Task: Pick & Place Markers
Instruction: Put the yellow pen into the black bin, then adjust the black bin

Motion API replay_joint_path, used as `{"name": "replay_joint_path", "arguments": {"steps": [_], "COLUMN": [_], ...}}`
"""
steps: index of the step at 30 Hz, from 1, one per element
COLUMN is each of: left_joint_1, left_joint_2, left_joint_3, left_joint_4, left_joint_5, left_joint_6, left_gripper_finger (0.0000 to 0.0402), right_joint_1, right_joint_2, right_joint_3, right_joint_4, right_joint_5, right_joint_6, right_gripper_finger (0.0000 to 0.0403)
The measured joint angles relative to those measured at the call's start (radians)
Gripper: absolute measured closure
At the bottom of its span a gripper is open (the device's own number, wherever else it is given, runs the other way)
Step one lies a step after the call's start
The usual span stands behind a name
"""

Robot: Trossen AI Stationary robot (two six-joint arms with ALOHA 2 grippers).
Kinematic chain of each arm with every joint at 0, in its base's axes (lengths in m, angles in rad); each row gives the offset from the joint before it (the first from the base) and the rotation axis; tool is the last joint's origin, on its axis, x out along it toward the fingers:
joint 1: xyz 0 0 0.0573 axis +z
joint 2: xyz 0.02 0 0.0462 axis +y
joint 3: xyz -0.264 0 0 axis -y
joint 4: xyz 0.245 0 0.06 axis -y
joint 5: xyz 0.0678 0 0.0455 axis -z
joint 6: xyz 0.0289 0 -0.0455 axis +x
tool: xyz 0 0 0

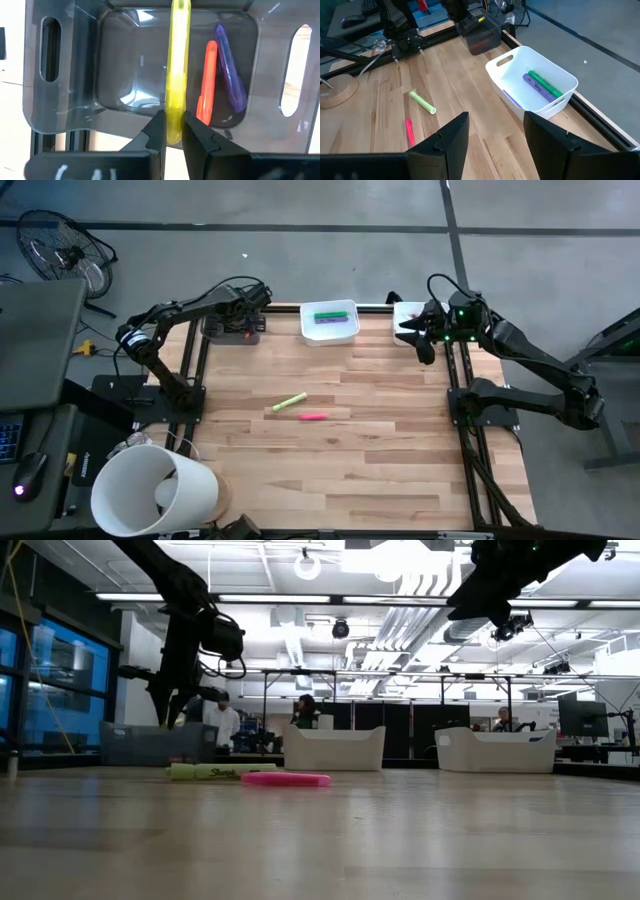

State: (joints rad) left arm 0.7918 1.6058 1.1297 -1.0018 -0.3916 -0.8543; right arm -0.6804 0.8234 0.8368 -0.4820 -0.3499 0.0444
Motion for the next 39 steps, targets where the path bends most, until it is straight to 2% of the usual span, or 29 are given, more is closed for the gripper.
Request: {"name": "replay_joint_path", "arguments": {"steps": [7,14,30,39], "left_joint_1": [0.000,0.000,0.000,0.000], "left_joint_2": [0.006,0.068,0.078,0.078], "left_joint_3": [0.000,0.000,0.000,0.000], "left_joint_4": [0.001,0.000,0.013,0.008], "left_joint_5": [0.004,0.033,0.008,0.014], "left_joint_6": [-0.010,-0.012,-0.015,-0.015], "left_gripper_finger": [0.0364,0.0364,0.0363,0.0317], "right_joint_1": [0.000,0.000,0.000,0.000], "right_joint_2": [0.000,0.000,0.000,0.000], "right_joint_3": [0.000,0.000,0.000,0.000], "right_joint_4": [0.000,0.000,0.000,0.000], "right_joint_5": [0.000,0.000,0.000,0.000], "right_joint_6": [0.000,0.000,0.002,0.002], "right_gripper_finger": [0.0224,0.0224,0.0224,0.0224]}}
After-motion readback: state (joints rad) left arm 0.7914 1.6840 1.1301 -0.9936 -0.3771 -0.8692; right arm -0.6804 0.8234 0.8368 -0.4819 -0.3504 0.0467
